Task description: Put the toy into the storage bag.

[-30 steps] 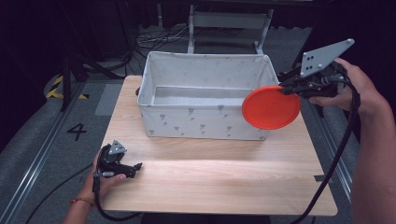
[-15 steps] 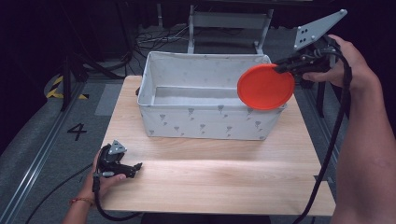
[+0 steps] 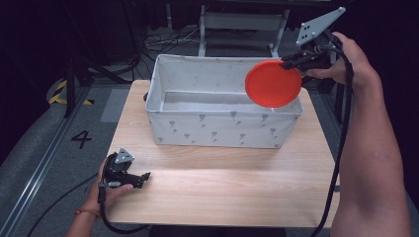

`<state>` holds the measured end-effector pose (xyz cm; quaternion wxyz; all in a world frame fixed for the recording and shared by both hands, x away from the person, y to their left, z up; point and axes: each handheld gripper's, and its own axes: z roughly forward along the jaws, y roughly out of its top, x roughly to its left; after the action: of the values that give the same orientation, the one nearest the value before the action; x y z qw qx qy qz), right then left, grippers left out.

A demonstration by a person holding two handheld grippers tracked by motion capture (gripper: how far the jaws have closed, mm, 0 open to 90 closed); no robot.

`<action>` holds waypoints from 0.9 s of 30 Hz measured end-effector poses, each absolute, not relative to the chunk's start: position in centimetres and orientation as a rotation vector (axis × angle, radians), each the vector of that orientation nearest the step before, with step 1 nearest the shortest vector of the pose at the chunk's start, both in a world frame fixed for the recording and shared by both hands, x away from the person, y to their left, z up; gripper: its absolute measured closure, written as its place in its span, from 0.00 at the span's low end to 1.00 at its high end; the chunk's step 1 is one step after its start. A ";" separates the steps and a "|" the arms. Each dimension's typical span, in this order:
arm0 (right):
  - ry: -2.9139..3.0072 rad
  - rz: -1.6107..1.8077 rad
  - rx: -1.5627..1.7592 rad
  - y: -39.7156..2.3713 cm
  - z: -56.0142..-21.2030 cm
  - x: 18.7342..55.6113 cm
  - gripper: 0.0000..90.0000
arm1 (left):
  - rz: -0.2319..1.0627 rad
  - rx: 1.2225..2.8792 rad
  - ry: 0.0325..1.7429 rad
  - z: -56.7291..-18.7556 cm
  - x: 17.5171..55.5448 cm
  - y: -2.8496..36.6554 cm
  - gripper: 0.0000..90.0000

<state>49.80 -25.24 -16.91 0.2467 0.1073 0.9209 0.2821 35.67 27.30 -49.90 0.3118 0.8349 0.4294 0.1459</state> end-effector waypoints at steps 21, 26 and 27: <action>2.603 0.722 0.326 -25.2 -22.3 51.8 0.92 | 0.385 2.201 1.135 -49.9 35.7 27.3 0.00; 2.645 0.690 0.314 -25.0 -23.6 52.0 0.92 | 0.385 2.201 1.135 -49.9 35.7 27.3 0.00; 2.659 0.681 0.306 -24.9 -24.0 52.0 0.91 | 0.386 2.201 1.135 -49.9 35.7 27.3 0.00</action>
<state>51.98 -24.88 -23.98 0.1890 0.1087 0.9454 0.2421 35.66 27.27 -49.90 0.3121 0.8343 0.4302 0.1464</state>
